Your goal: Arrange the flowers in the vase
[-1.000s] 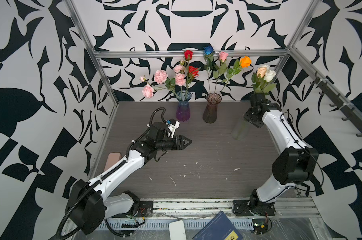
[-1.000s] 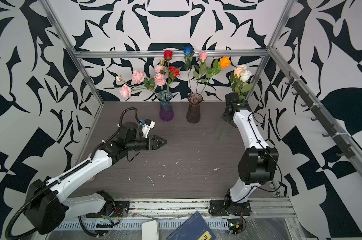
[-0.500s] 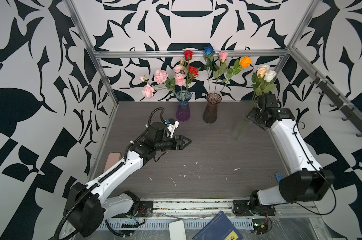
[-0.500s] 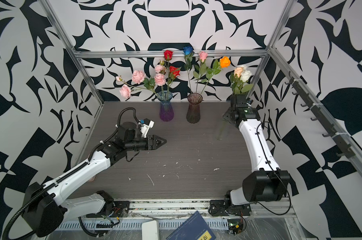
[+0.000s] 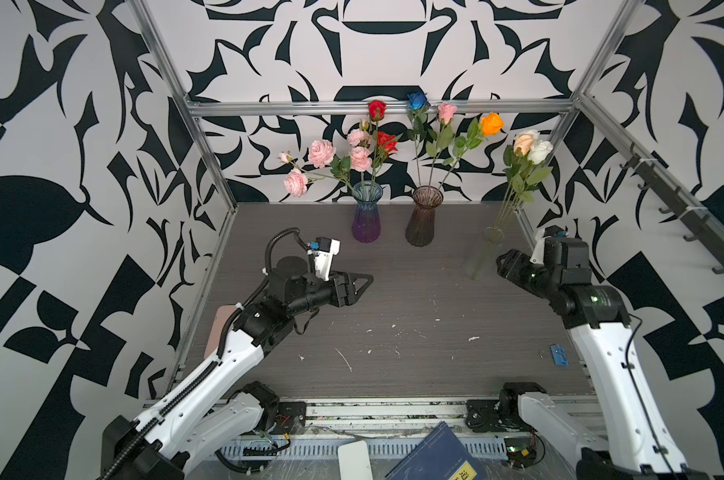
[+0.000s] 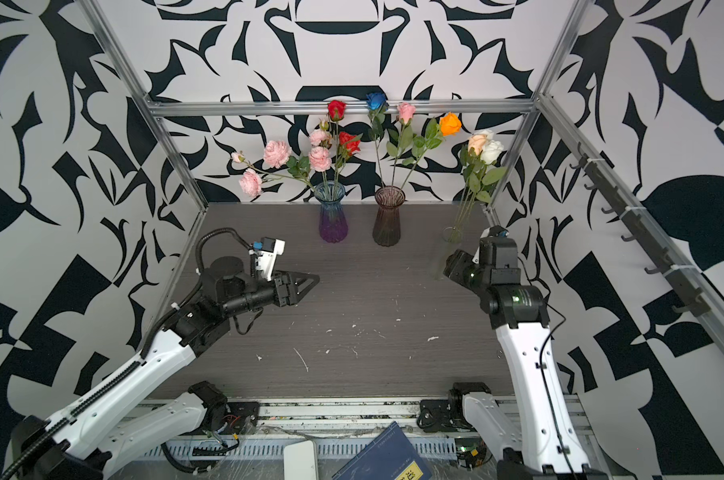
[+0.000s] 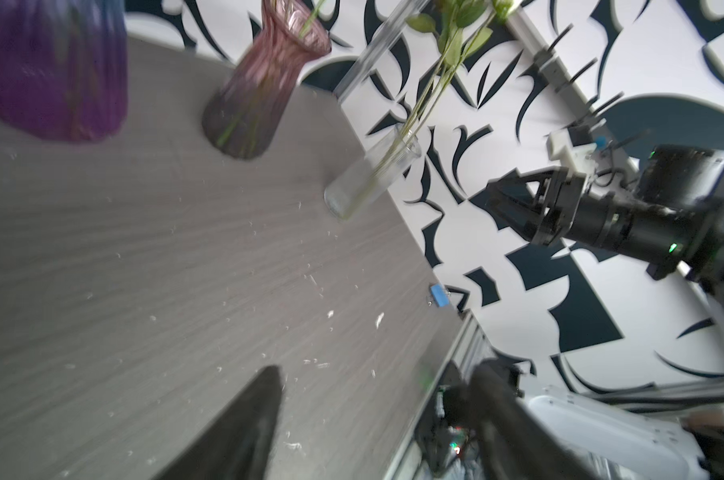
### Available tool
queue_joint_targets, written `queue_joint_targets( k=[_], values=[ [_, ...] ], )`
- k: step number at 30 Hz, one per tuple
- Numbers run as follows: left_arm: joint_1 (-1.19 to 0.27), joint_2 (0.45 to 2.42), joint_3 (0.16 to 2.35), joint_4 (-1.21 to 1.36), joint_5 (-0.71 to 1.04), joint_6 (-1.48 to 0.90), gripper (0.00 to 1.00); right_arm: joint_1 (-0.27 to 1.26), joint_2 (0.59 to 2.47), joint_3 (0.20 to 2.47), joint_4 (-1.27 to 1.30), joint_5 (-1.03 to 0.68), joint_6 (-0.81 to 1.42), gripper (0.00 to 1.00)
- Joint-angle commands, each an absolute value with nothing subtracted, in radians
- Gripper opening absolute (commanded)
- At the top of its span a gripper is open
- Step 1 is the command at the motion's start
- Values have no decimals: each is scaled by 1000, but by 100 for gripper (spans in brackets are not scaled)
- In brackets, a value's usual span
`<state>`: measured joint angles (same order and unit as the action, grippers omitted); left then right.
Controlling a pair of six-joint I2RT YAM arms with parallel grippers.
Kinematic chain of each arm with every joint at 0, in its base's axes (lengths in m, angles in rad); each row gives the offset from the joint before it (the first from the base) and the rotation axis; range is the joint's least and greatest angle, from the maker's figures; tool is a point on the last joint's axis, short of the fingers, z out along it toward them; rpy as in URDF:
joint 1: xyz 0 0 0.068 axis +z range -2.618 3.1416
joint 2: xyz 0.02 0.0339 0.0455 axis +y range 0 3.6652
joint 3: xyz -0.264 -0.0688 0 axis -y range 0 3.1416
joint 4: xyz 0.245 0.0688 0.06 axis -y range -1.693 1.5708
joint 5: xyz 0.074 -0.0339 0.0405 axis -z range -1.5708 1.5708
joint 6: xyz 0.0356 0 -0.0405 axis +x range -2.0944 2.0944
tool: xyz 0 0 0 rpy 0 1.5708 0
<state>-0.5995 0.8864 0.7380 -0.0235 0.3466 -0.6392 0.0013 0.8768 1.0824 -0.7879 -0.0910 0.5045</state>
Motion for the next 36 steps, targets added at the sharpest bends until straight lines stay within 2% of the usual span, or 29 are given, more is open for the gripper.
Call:
queue_joint_targets(
  k=[1,6,10,16,21,24,27,31,36],
  values=[
    [-595,822,688,54,238,-625,98,0,816,979,-698,-206,450,68],
    [-595,717,615,12,57,-610,99,0,712,779,-609,-198,446,90],
    [-595,609,510,41,-78,-549,99,0,625,639,-530,-60,433,99],
    [-595,476,397,29,-373,-396,100,0,477,419,-288,103,411,99],
    [-594,487,309,176,-541,-125,100,0,471,303,-97,110,228,99],
    [-595,547,239,330,-559,50,99,0,528,271,-3,94,173,99],
    [-591,648,195,459,-622,108,99,0,585,215,163,73,171,99],
    [-572,735,203,503,-595,112,99,0,688,122,451,91,102,100],
    [-543,843,217,555,-619,86,100,0,923,62,775,120,56,100]
  ],
)
